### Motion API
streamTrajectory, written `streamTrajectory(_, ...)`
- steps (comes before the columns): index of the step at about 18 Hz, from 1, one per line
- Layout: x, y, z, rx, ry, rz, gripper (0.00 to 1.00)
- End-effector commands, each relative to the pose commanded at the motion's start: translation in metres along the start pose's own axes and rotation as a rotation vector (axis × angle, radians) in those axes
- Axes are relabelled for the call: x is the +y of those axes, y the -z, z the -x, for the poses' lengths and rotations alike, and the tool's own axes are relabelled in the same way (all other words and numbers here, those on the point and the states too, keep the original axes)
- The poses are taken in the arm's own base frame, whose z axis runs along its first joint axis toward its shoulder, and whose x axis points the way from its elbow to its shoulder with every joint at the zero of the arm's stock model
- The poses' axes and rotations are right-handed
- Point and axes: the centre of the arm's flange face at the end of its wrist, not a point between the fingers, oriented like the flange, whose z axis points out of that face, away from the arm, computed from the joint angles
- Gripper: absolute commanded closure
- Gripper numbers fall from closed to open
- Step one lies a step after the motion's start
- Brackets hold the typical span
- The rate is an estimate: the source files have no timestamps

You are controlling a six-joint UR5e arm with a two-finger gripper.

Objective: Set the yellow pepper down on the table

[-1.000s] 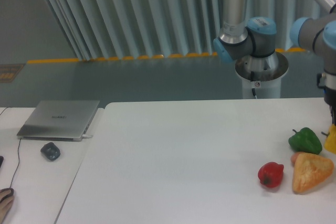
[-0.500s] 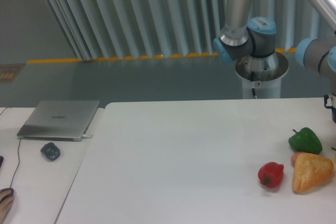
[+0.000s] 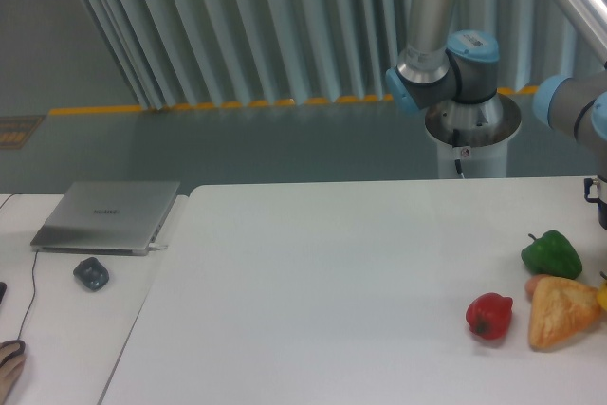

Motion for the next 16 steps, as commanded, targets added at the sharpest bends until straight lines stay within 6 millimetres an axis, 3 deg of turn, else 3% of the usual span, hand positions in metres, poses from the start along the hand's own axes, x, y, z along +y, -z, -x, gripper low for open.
streamTrajectory(5,-0.007,0.016,-0.005,-0.011,0.010,-0.006,0.00)
streamTrajectory(9,-0.034,0.039,-0.007,0.001,0.206,-0.086,0.00)
streamTrajectory(11,-0.064,0.055,-0.001,0.025,0.307,-0.100,0.00)
streamTrajectory(13,-0.075,0.068,0.003,0.050,0.324,-0.108,0.00)
streamTrajectory(16,-0.075,0.084,0.008,0.078,0.316,-0.122,0.00)
